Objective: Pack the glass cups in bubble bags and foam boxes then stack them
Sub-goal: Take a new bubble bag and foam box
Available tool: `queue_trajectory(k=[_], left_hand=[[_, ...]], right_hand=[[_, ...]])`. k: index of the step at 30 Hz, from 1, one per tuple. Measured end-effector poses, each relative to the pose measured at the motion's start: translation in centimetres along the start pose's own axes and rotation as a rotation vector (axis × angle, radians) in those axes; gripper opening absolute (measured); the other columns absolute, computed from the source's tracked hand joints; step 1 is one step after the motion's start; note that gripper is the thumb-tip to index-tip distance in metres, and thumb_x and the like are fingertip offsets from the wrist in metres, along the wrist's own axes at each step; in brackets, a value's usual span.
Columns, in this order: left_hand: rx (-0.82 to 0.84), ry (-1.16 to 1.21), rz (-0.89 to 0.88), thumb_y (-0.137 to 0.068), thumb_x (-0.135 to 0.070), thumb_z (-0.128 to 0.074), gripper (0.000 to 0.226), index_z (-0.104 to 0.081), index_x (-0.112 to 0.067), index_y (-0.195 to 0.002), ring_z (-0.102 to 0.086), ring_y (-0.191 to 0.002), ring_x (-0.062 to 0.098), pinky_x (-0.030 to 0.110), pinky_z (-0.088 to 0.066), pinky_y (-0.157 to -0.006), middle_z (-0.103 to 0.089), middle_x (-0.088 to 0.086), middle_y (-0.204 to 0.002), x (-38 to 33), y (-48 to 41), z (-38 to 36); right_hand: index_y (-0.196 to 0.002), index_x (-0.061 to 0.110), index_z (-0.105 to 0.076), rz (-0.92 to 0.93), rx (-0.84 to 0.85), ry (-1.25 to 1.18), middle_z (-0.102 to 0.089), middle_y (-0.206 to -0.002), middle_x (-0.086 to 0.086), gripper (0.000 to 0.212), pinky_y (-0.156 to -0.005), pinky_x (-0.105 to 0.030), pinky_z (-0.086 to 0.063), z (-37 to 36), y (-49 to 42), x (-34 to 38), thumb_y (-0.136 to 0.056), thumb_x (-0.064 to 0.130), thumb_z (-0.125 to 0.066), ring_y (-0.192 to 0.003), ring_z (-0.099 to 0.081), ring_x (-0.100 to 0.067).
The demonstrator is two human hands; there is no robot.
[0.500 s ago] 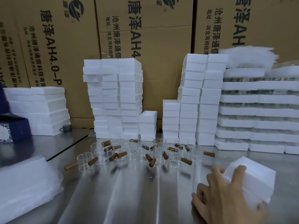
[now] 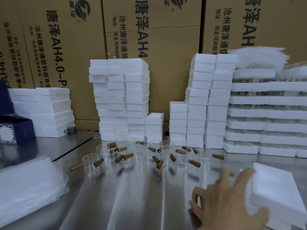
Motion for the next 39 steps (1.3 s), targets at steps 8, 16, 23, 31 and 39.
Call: queue_trajectory(k=[8,16,23,31,39], left_hand=[[-0.612,-0.436,-0.042,-0.092,-0.032,-0.058,0.019,-0.075,-0.034,-0.101,-0.064,-0.094,0.008,0.030,-0.048,-0.081,-0.063,-0.020,-0.103,18.2,7.7,17.8],[-0.887,-0.693,0.721,-0.097,-0.027,-0.065,0.045,-0.063,-0.017,-0.140,-0.050,-0.138,0.036,0.055,-0.033,-0.115,-0.062,0.013,-0.145,31.4,19.3,31.0],[-0.674,-0.645,0.954,-0.112,-0.029,-0.034,0.049,-0.059,-0.002,-0.145,-0.036,-0.155,0.035,0.054,-0.023,-0.128,-0.053,0.016,-0.159,35.1,20.5,29.9],[-0.876,-0.411,0.927,-0.116,-0.025,-0.024,0.054,-0.048,0.002,-0.156,-0.027,-0.162,0.029,0.052,-0.002,-0.132,-0.043,0.014,-0.168,34.5,21.0,31.0],[-1.076,-0.335,0.863,-0.117,-0.028,-0.018,0.057,-0.051,0.002,-0.153,-0.031,-0.159,0.034,0.054,0.003,-0.133,-0.049,0.021,-0.162,33.3,22.0,32.1]], right_hand=[[-0.093,0.040,-0.056,0.514,-0.272,-0.668,-0.063,-0.074,0.016,0.017,-0.065,-0.018,-0.047,0.8,-4.2,3.6,-0.091,0.057,-0.057,-0.069,-0.058,-0.001],[-0.084,0.030,-0.053,0.502,-0.336,-0.810,-0.050,-0.047,-0.003,0.023,-0.057,-0.025,-0.042,1.5,-3.9,2.0,-0.093,0.050,-0.060,-0.047,-0.051,-0.010],[-0.076,0.027,-0.059,0.487,-0.334,-0.856,-0.062,-0.056,-0.006,0.029,-0.060,-0.028,-0.045,1.2,-4.3,1.6,-0.093,0.051,-0.060,-0.059,-0.059,-0.007],[-0.081,0.036,-0.065,0.539,-0.321,-0.862,-0.058,-0.052,-0.006,0.019,-0.056,-0.031,-0.045,0.7,-4.6,2.0,-0.090,0.052,-0.062,-0.054,-0.057,-0.010],[-0.093,0.047,-0.062,0.561,-0.341,-0.806,-0.058,-0.051,0.003,0.007,-0.053,-0.030,-0.041,0.7,-4.5,2.3,-0.089,0.053,-0.061,-0.059,-0.059,-0.008]])
Point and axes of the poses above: each hand's wrist, its own y-axis away from the middle knuckle, its own z-axis out of the back of the hand, x = y × z, the point moved 10 cm from there along -y, towards the middle knuckle
